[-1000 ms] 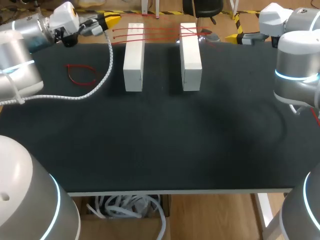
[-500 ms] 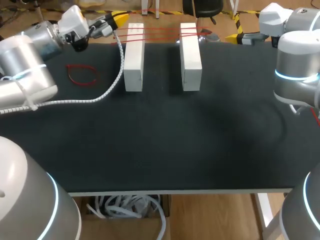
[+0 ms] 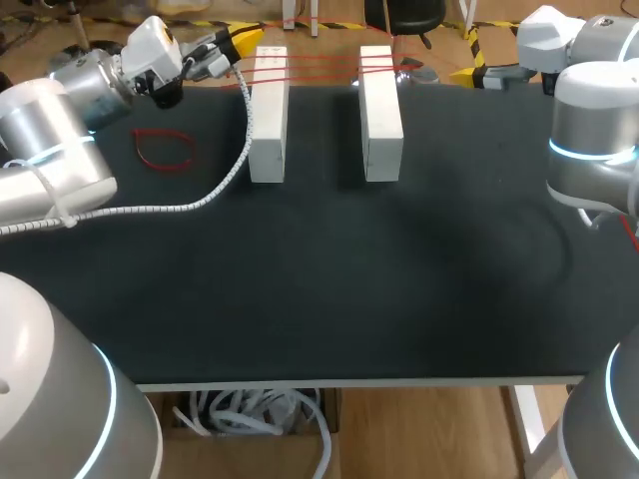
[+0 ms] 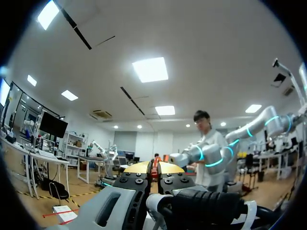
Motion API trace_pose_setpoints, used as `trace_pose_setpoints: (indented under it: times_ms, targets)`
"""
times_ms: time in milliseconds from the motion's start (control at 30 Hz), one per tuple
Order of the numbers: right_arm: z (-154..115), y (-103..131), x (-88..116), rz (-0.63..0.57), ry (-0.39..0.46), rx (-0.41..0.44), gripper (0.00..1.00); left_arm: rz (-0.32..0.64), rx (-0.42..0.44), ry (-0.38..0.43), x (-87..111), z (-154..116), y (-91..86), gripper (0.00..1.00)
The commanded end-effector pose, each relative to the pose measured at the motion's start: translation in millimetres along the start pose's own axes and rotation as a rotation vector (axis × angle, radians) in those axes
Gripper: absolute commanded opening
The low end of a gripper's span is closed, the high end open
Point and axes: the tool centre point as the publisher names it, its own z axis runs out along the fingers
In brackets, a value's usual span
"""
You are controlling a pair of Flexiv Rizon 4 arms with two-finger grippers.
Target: Grab the tape and strap the tape.
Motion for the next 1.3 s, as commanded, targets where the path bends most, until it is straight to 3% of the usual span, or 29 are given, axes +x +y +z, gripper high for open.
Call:
trace_pose_setpoints:
  times_ms: [33, 367, 1300]
  targets:
    - [-0.5, 0.3, -0.5, 0.000, 0.003, 0.002, 1.00, 0.007, 0.009, 0.058, -7.9, -0.9, 4.0, 0.00]
    - [-0.5, 0.3, -0.5, 0.000, 0.003, 0.002, 1.00, 0.053, 0.019, 0.112, -5.4, -4.0, 1.4, 0.00]
    - [-0.5, 0.3, -0.5, 0.000, 0.003, 0.002, 1.00, 0.068, 0.017, 0.101, -5.7, -4.7, 0.7, 0.00]
